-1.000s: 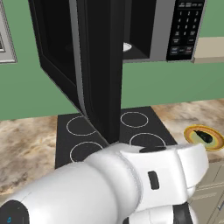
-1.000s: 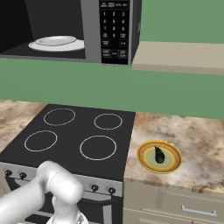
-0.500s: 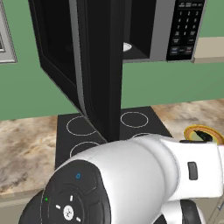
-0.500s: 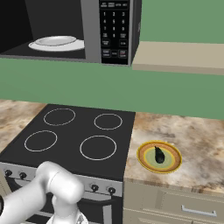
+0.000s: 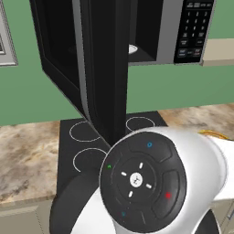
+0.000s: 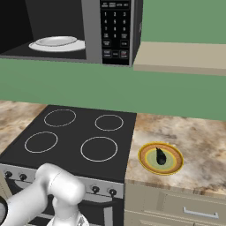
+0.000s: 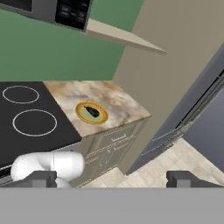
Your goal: Pick the eggplant from the counter and place it in the microwave. Then turn on the microwave.
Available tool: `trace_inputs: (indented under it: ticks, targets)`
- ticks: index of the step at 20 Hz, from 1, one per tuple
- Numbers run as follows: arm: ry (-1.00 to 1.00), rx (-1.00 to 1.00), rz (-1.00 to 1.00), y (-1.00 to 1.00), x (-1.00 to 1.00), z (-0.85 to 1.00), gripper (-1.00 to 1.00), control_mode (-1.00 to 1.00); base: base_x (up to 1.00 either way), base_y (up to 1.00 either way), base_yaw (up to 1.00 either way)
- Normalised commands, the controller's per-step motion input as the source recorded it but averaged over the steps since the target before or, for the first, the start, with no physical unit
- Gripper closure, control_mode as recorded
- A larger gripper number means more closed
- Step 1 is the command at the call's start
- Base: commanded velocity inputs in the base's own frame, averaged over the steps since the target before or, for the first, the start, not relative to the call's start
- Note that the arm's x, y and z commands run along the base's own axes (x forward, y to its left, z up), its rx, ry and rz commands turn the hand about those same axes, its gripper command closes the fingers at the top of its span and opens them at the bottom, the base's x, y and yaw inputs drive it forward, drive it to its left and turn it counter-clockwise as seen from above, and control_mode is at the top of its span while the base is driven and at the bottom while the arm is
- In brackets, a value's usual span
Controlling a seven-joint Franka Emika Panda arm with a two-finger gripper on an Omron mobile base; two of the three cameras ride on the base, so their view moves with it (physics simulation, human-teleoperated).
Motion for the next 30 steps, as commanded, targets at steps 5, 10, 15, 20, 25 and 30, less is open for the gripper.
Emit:
trace_inputs:
  ticks: [5, 10, 15, 20, 25, 30]
  targets:
    - [0.09, 0.02, 0.0, -0.4, 0.11, 0.0, -1.0, -1.0, 0.0, 0.0, 0.0]
    - [0.01, 0.02, 0.0, -0.39, -0.03, 0.0, -1.0, -1.0, 0.0, 0.0, 0.0]
    - [0.0, 0.0, 0.0, -0.38, 0.04, -0.04, -1.0, -1.0, 0.0, 0.0, 0.0]
    - [0.0, 0.0, 0.01, -0.42, 0.14, -0.03, -1.0, -1.0, 0.0, 0.0, 0.0]
    - [0.0, 0.0, 0.02, -0.42, 0.14, -0.04, -1.0, -1.0, 0.0, 0.0, 0.0]
    - [0.04, 0.0, 0.04, -0.42, 0.22, -0.08, -1.0, -1.0, 0.0, 0.0, 0.0]
